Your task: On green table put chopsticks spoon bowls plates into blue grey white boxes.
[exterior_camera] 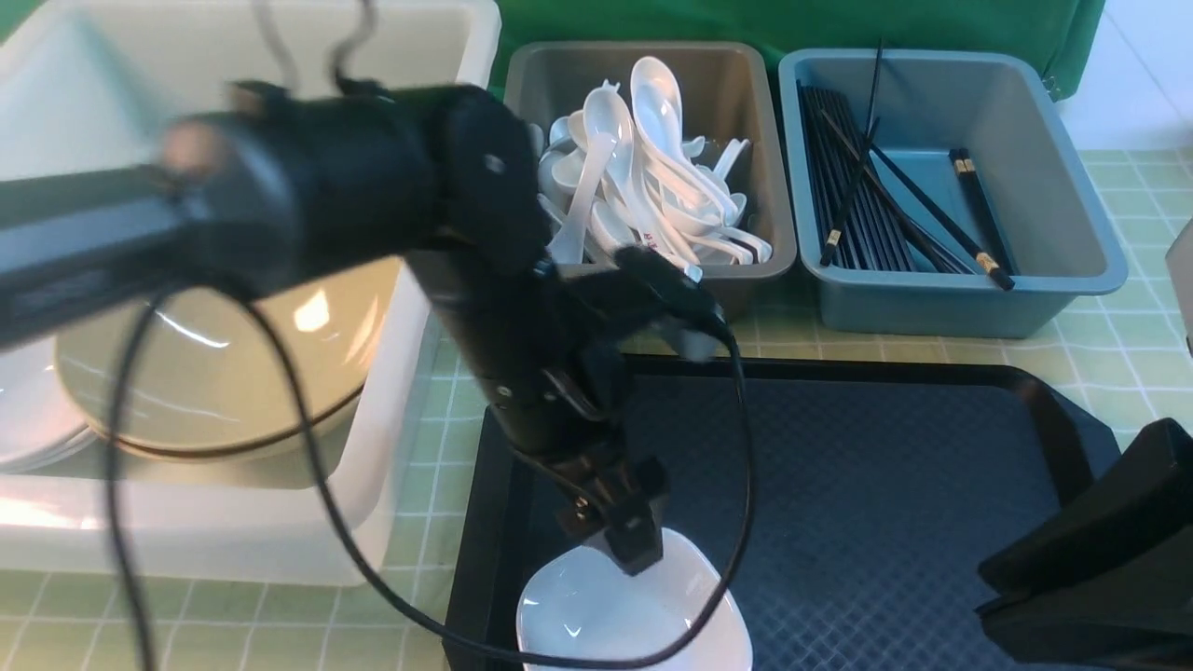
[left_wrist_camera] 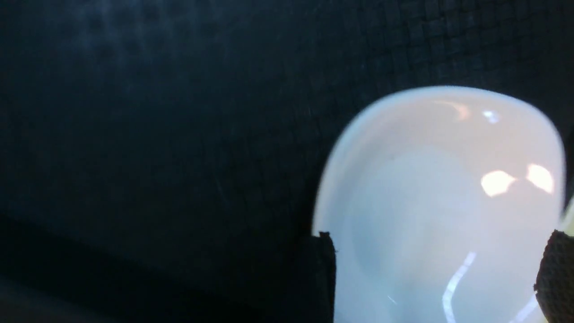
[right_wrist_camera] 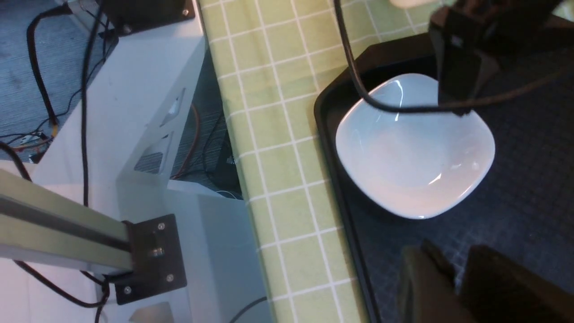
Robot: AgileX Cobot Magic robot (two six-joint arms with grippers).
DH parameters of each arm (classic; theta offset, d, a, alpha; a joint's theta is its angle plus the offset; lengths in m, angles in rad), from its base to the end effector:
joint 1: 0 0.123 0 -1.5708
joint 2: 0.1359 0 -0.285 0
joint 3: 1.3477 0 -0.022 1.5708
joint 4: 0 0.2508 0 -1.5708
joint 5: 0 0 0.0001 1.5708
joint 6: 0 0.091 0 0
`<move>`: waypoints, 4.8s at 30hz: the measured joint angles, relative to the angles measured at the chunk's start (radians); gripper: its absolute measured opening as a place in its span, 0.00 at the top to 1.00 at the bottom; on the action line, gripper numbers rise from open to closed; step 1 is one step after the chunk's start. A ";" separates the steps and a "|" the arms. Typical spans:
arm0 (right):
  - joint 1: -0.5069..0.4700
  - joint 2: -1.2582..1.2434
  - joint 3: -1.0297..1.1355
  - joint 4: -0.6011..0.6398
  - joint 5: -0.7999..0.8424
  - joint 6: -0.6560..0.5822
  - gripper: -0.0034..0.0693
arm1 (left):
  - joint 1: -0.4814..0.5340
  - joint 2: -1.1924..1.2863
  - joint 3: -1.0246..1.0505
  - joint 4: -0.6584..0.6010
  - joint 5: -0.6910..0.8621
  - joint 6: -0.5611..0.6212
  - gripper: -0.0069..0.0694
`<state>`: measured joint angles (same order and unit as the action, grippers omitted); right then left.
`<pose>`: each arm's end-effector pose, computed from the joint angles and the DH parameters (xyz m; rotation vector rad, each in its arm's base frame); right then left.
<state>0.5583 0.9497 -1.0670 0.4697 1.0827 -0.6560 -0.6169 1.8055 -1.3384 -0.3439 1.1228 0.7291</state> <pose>0.1202 0.1180 0.3860 -1.2876 2.0035 0.5567 0.2713 -0.2263 0.2297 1.7134 2.4872 -0.4728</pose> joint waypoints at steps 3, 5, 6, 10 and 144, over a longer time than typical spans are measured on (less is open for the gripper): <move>0.000 0.000 0.000 0.000 0.000 0.000 0.76 | -0.002 0.084 -0.007 -0.002 0.006 0.114 0.15; 0.000 0.000 0.000 0.000 0.000 0.000 0.75 | -0.002 0.131 -0.008 -0.003 0.018 0.132 0.15; 0.000 0.000 0.000 0.000 0.001 0.000 0.75 | -0.002 0.153 -0.008 -0.004 0.026 0.136 0.15; 0.000 0.000 0.000 0.000 0.003 0.000 0.75 | -0.002 0.198 -0.022 -0.017 0.058 0.136 0.16; -0.409 -0.964 0.791 -0.284 -0.733 0.361 0.92 | 0.300 -1.728 0.917 -0.601 -0.370 -0.379 0.91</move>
<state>0.1492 -0.0142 -0.2765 0.1861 0.3501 -0.2955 -0.3169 0.0776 -0.4215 -0.9453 0.7529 0.3498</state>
